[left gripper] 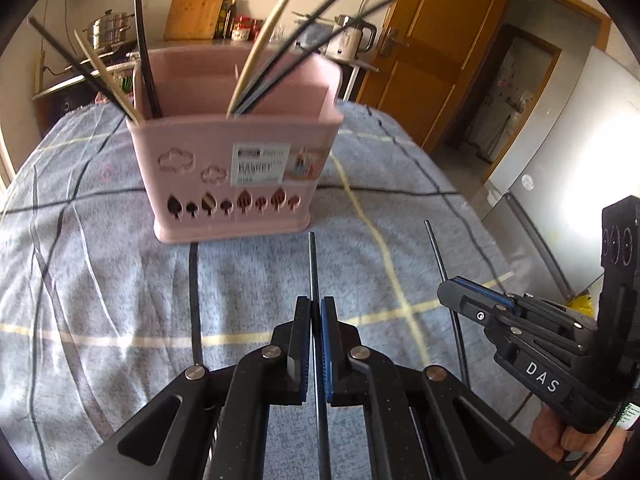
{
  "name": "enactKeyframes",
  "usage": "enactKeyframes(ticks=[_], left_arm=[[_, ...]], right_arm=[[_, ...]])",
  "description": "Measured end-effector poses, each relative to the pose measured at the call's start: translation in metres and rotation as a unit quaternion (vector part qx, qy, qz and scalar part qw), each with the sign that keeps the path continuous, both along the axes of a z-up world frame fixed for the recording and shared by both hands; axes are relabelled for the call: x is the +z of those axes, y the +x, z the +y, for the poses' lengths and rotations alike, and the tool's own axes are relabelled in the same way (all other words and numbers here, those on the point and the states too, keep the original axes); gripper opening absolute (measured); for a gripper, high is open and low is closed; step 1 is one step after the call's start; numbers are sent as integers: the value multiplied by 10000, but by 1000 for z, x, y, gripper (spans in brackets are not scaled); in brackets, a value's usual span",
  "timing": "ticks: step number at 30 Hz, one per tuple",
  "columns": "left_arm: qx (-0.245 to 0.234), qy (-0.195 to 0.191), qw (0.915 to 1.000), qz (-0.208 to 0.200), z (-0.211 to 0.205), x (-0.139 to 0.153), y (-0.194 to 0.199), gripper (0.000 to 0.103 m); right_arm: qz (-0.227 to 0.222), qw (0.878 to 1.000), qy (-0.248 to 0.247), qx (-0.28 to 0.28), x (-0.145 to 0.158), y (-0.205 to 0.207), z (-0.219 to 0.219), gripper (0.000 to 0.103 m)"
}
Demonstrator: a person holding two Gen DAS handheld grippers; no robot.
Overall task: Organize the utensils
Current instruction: 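Close the left tool on a black chopstick while the right tool grasps another, then lift both held black chopsticks and carry them over the pink basket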
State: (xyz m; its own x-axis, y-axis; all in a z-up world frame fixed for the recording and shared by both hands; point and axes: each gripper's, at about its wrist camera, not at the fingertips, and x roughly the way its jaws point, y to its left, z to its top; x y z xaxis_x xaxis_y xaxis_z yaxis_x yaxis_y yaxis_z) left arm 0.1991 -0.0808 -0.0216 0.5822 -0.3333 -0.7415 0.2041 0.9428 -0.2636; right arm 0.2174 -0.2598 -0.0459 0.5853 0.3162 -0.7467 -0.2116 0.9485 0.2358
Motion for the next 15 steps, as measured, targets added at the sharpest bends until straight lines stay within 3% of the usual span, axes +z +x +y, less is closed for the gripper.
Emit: enactKeyframes(ticks=[15], left_arm=[[-85,-274,9955,-901,19,94,-9,4]], right_arm=[[-918,9956,181,-26,78,-8,-4,5]])
